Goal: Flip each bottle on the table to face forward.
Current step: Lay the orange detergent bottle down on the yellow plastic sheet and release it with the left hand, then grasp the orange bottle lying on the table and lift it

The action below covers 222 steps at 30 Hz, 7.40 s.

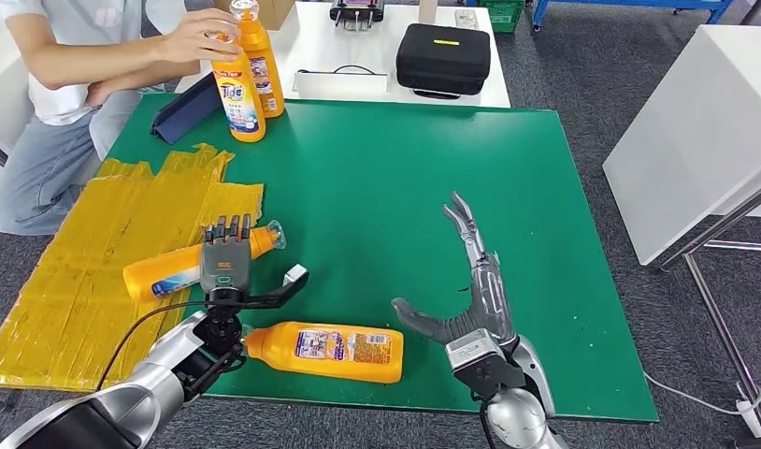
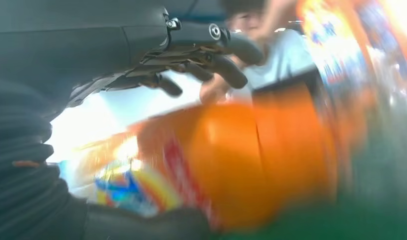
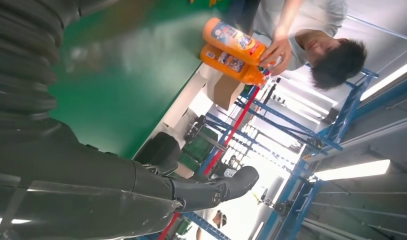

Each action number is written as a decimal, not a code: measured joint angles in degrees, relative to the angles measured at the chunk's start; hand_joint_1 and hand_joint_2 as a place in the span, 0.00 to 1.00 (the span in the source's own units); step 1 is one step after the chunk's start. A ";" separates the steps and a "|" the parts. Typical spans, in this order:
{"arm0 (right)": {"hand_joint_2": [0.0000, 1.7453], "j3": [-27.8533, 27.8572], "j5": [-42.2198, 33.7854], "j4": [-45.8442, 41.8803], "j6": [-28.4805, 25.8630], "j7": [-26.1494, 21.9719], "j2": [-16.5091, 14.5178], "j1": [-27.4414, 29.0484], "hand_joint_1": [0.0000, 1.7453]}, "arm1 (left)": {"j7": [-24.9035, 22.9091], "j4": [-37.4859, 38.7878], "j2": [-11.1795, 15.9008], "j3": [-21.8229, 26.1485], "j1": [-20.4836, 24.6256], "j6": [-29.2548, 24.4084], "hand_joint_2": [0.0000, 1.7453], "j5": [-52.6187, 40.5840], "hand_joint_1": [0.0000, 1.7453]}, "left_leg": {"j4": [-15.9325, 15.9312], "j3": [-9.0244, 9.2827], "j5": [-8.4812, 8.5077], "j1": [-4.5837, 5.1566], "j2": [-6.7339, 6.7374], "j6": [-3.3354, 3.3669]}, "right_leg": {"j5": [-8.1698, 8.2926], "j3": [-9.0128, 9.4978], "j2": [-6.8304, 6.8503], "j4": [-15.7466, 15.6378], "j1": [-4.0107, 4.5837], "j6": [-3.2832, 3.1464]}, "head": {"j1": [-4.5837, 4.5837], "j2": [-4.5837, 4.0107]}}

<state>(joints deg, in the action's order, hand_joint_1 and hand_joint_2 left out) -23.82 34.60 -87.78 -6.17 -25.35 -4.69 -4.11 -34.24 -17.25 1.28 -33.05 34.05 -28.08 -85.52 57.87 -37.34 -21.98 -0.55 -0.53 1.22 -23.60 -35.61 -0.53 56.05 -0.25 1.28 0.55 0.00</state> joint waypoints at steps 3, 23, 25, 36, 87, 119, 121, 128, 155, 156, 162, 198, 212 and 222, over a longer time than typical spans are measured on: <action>1.00 0.28 0.86 -0.49 0.06 0.74 -0.30 0.44 0.00 | 14.43 -3.51 -1.41 8.84 -1.20 -8.58 1.00 9.18 0.00 | 0.00 0.00 0.00 0.01 -0.03 0.00 | 0.00 -0.01 0.01 -0.01 -0.01 0.00 | 0.01 0.00; 1.00 1.31 -1.30 2.61 -3.89 7.52 0.65 2.17 0.00 | 67.41 -42.85 -17.82 29.31 -17.77 25.74 1.00 84.67 0.00 | 0.00 -0.13 -0.09 0.12 -0.06 0.05 | -0.04 -0.07 0.01 -0.03 -0.13 0.07 | 0.02 0.00; 1.00 1.19 -2.71 4.00 -3.08 8.83 1.27 1.71 0.00 | 67.20 -44.88 -17.71 27.45 -18.49 25.92 1.00 86.31 0.00 | 0.00 -0.13 -0.08 0.12 -0.06 0.05 | -0.04 -0.06 0.01 -0.03 -0.12 0.07 | 0.01 0.00; 1.00 -2.37 -1.74 14.63 6.34 19.24 4.20 -5.23 0.00 | 67.81 -46.24 -17.45 20.61 -17.57 26.87 1.00 88.69 0.00 | 0.00 -0.12 -0.01 0.12 -0.06 0.11 | 0.03 -0.05 0.01 -0.02 -0.14 0.07 | 0.01 0.00; 1.00 -20.91 -14.02 19.14 10.51 20.65 5.22 -21.24 0.00 | 72.55 -36.82 -15.08 15.92 -11.01 23.29 1.00 93.52 0.00 | 0.01 -0.13 0.03 0.12 -0.05 0.14 | 0.04 -0.05 0.01 0.00 -0.13 0.06 | 0.00 0.00; 1.00 -31.70 -13.27 17.45 16.24 32.69 2.58 -17.19 0.00 | 74.31 -27.52 -9.76 34.69 -2.35 1.01 1.00 87.22 0.00 | 0.01 -0.13 0.05 -0.01 -0.06 0.07 | 0.01 -0.06 0.02 0.00 0.00 0.01 | -0.02 0.00; 1.00 -32.05 -12.58 17.78 16.79 33.68 2.48 -16.85 0.00 | 74.28 -27.14 -9.78 35.27 -1.96 0.98 1.00 87.12 0.00 | 0.01 -0.13 0.05 0.00 -0.06 0.07 | 0.02 -0.06 0.02 0.00 -0.01 0.02 | -0.01 0.00; 1.00 -33.05 -6.88 23.11 15.27 34.55 2.68 -17.02 0.00 | 74.14 -26.43 -9.85 36.30 -1.53 1.20 1.00 86.68 0.00 | 0.01 -0.12 0.05 0.00 -0.05 0.07 | 0.03 -0.06 0.02 0.00 0.00 0.02 | -0.01 -0.01; 1.00 -11.40 25.90 15.47 -4.67 30.07 10.54 -11.59 0.00 | 74.42 -27.07 -9.28 38.73 -5.74 7.16 1.00 85.41 0.00 | 0.02 -0.15 0.05 0.01 -0.05 0.08 | 0.05 -0.10 0.02 -0.01 0.00 0.03 | 0.00 0.00; 1.00 -10.87 26.85 14.42 -5.65 30.19 10.90 -11.35 0.00 | 74.43 -27.06 -9.40 38.72 -5.72 7.42 1.00 85.27 0.00 | 0.02 -0.14 0.05 0.01 -0.05 0.08 | 0.05 -0.10 0.02 -0.01 -0.01 0.03 | 0.01 -0.01; 1.00 -8.01 28.76 10.56 -7.51 30.80 12.70 -10.77 0.00 | 74.44 -27.03 -10.35 38.69 -5.64 8.17 1.00 84.87 0.00 | 0.02 -0.15 0.04 0.01 -0.03 0.08 | 0.05 -0.10 0.01 -0.01 -0.01 0.03 | 0.01 0.00; 1.00 -1.49 22.49 23.13 -14.57 23.69 9.62 -15.48 0.00 | 74.46 -29.74 -14.25 34.47 -7.02 14.38 1.00 86.47 0.00 | 0.03 -0.16 0.05 0.03 -0.06 0.09 | 0.05 -0.06 0.03 -0.01 -0.01 0.04 | 0.01 0.00; 1.00 -1.34 21.17 24.76 -14.64 22.09 9.34 -16.13 0.00 | 74.46 -30.34 -14.31 33.88 -7.15 14.77 1.00 87.70 0.00 | 0.03 -0.16 0.05 0.03 -0.06 0.09 | 0.06 -0.07 0.03 -0.01 -0.01 0.04 | 0.02 0.00; 1.00 -1.40 21.31 24.94 -14.77 22.10 9.10 -16.18 0.00 | 74.46 -30.42 -14.31 33.72 -7.15 14.87 1.00 88.01 0.00 | 0.03 -0.16 0.05 0.03 -0.06 0.09 | 0.06 -0.07 0.03 -0.01 -0.01 0.04 | 0.02 0.00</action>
<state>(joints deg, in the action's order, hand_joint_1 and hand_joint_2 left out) -25.22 55.91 -62.84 -20.94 -3.25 4.41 -20.29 40.22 -47.67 -13.03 0.67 26.90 -13.21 2.50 57.89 -37.50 -21.93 -0.52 -0.59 1.31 -23.54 -35.68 -0.50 56.04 -0.26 1.31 0.57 0.00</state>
